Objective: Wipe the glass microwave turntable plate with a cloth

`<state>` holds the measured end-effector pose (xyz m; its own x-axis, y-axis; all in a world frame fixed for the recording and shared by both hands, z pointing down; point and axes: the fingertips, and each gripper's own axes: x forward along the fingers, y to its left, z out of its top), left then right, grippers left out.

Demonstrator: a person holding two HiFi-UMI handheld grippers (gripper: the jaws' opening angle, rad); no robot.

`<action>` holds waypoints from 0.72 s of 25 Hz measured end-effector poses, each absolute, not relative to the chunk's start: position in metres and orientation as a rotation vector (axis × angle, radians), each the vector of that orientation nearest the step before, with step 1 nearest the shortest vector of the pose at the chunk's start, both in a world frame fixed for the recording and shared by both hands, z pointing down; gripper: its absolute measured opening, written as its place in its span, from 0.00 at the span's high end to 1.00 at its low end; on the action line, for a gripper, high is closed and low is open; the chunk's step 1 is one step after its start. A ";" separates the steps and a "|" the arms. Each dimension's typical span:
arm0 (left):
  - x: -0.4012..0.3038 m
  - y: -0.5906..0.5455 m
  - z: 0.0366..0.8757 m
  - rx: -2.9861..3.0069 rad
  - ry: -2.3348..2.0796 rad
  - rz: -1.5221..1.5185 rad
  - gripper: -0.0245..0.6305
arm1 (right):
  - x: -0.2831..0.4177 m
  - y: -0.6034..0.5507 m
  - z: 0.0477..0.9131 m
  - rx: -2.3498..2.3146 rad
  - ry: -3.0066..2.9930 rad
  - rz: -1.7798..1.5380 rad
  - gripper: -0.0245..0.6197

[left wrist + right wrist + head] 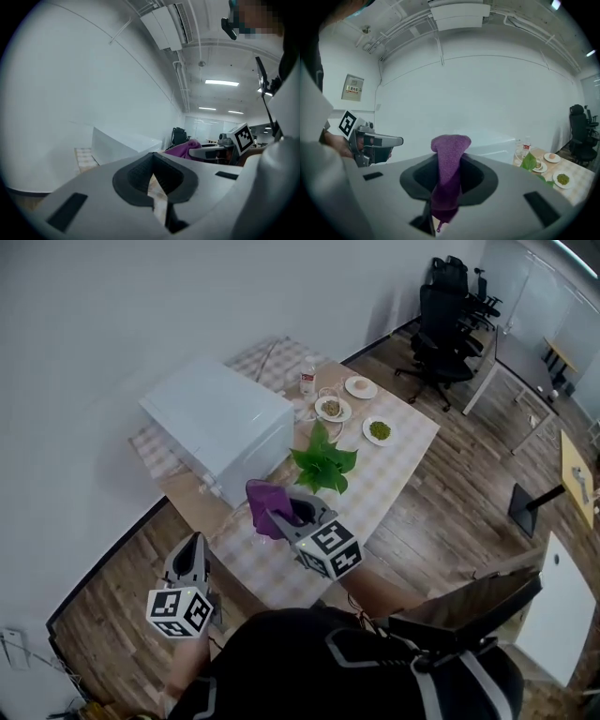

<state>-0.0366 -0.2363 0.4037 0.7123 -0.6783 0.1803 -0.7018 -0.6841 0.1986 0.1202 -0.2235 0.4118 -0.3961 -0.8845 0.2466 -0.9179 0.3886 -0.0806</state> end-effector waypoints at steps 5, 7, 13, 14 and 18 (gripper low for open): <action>-0.043 -0.239 0.396 2.644 -1.197 0.097 0.95 | 0.123 -0.225 0.396 1.627 -2.488 0.261 0.81; -0.050 -0.241 0.389 2.632 -1.251 0.039 0.95 | 0.123 -0.225 0.391 1.625 -2.498 0.249 0.81; -0.055 -0.242 0.388 2.584 -1.264 -0.016 0.95 | 0.130 -0.228 0.385 1.656 -2.483 0.234 0.81; -0.055 -0.242 0.388 2.582 -1.262 -0.015 0.95 | 0.131 -0.228 0.385 1.659 -2.483 0.234 0.81; -0.054 -0.240 0.390 2.576 -1.248 -0.008 0.95 | 0.132 -0.229 0.384 1.665 -2.490 0.247 0.81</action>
